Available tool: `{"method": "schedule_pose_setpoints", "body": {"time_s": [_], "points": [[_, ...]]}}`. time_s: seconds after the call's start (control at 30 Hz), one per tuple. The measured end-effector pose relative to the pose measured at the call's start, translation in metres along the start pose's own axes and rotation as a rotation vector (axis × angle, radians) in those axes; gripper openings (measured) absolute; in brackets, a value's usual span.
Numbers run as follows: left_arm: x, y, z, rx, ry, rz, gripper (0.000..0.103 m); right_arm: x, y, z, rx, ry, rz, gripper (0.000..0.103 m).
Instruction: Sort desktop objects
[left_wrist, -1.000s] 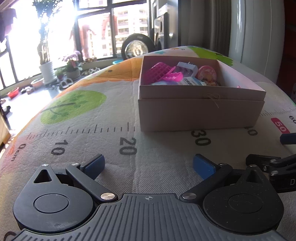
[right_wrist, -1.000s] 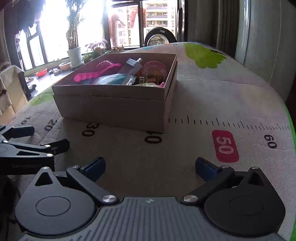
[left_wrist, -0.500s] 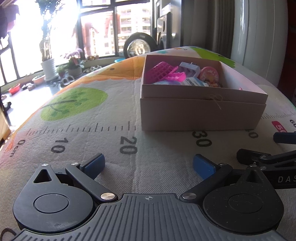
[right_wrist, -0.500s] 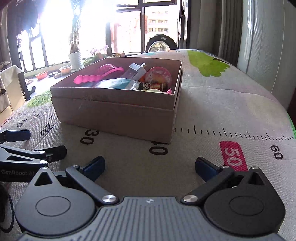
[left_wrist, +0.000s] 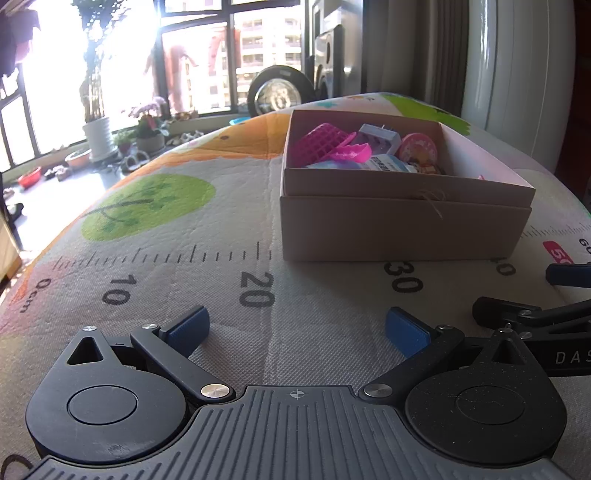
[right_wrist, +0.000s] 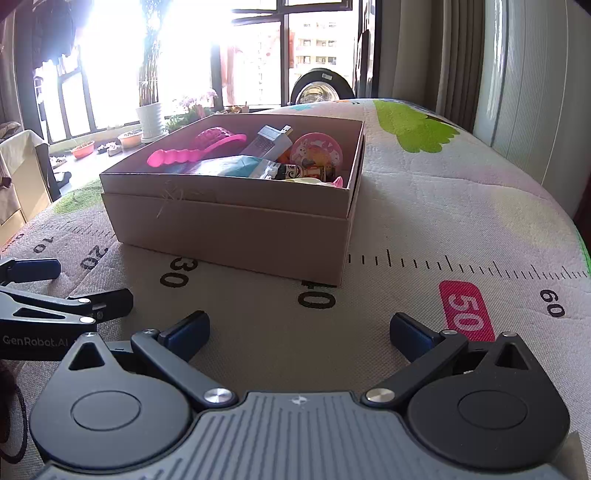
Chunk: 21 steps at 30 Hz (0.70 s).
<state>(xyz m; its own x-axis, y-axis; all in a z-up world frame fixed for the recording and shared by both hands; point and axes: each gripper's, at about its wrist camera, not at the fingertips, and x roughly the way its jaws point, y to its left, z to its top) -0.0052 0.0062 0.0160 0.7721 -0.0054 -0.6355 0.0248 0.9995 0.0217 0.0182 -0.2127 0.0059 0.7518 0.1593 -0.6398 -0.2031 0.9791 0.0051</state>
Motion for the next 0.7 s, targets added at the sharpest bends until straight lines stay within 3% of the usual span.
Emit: {"method": "schedule_pose_setpoints", "body": {"time_s": [0.7], "points": [[0.0012,-0.0001,0.0030,0.007,0.002,0.002,0.103,0.0002,0.0000,0.0023,-0.002,0.003,0.000,0.103]]}}
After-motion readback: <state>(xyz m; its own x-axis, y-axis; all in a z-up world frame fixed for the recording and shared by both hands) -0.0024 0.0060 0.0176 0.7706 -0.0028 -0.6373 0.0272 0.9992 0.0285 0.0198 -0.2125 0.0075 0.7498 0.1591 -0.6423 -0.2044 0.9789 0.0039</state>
